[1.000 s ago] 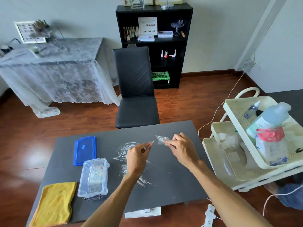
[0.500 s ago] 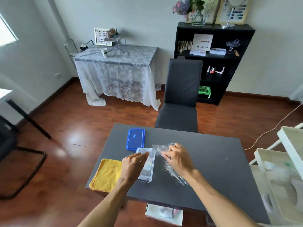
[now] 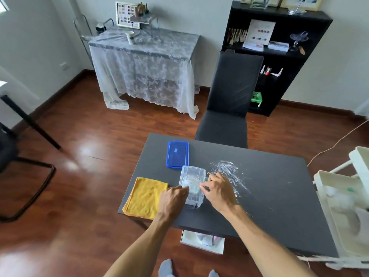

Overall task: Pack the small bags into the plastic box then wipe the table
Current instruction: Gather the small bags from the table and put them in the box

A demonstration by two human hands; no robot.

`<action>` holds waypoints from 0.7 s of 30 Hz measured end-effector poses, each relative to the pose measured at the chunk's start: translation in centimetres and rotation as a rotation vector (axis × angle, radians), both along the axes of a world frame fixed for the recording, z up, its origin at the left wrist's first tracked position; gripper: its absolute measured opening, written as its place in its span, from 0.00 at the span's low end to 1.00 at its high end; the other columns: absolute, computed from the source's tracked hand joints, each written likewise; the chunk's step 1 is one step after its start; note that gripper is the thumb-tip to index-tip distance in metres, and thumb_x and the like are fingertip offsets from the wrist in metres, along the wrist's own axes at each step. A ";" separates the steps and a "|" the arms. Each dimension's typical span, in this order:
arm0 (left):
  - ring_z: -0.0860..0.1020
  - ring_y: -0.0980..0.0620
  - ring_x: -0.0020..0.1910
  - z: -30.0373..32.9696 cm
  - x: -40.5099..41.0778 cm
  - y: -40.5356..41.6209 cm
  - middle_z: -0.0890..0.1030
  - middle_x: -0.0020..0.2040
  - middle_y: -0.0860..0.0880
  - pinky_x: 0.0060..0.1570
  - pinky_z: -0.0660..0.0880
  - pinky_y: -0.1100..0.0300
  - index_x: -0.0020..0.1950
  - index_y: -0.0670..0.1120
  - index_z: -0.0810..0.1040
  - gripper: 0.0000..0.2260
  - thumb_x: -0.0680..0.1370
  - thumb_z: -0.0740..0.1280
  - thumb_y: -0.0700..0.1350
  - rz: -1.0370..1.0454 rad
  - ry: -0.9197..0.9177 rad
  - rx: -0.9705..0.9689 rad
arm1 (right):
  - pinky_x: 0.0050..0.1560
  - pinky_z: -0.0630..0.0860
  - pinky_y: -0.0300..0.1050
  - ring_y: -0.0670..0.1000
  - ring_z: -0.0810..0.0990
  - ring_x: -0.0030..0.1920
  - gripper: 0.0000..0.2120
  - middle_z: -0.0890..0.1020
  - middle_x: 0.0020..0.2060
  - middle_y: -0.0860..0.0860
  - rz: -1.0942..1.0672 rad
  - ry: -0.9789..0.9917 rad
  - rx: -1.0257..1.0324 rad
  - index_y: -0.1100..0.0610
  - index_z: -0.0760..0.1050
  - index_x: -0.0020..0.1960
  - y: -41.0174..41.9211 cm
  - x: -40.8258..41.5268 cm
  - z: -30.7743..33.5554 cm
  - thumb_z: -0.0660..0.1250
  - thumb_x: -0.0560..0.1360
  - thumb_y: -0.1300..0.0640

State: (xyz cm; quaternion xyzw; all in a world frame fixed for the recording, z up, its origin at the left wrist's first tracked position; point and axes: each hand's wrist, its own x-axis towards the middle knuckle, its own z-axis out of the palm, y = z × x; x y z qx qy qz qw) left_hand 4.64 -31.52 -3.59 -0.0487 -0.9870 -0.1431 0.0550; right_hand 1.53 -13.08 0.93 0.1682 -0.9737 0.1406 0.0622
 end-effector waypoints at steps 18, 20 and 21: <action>0.76 0.46 0.55 -2.0 -0.2 -2.0 0.72 0.72 0.52 0.51 0.76 0.54 0.69 0.48 0.74 0.17 0.81 0.61 0.51 -0.105 0.066 -0.019 | 0.50 0.75 0.47 0.51 0.74 0.46 0.13 0.87 0.39 0.46 0.104 -0.047 0.254 0.53 0.83 0.40 -2.5 -1.0 -1.7 0.65 0.79 0.50; 0.76 0.47 0.52 -2.4 -0.1 -1.9 0.71 0.73 0.52 0.49 0.76 0.54 0.69 0.48 0.73 0.18 0.81 0.60 0.52 -0.101 0.075 -0.025 | 0.55 0.74 0.50 0.53 0.74 0.49 0.15 0.86 0.41 0.49 0.113 -0.095 0.290 0.54 0.83 0.43 -2.9 -1.4 -2.2 0.62 0.81 0.50; 0.76 0.48 0.50 -2.6 -0.1 -2.0 0.71 0.73 0.52 0.48 0.76 0.54 0.69 0.48 0.73 0.18 0.81 0.59 0.52 -0.100 0.082 -0.025 | 0.56 0.73 0.50 0.53 0.74 0.50 0.15 0.86 0.41 0.50 0.113 -0.108 0.312 0.54 0.83 0.45 -3.1 -1.7 -2.4 0.61 0.82 0.50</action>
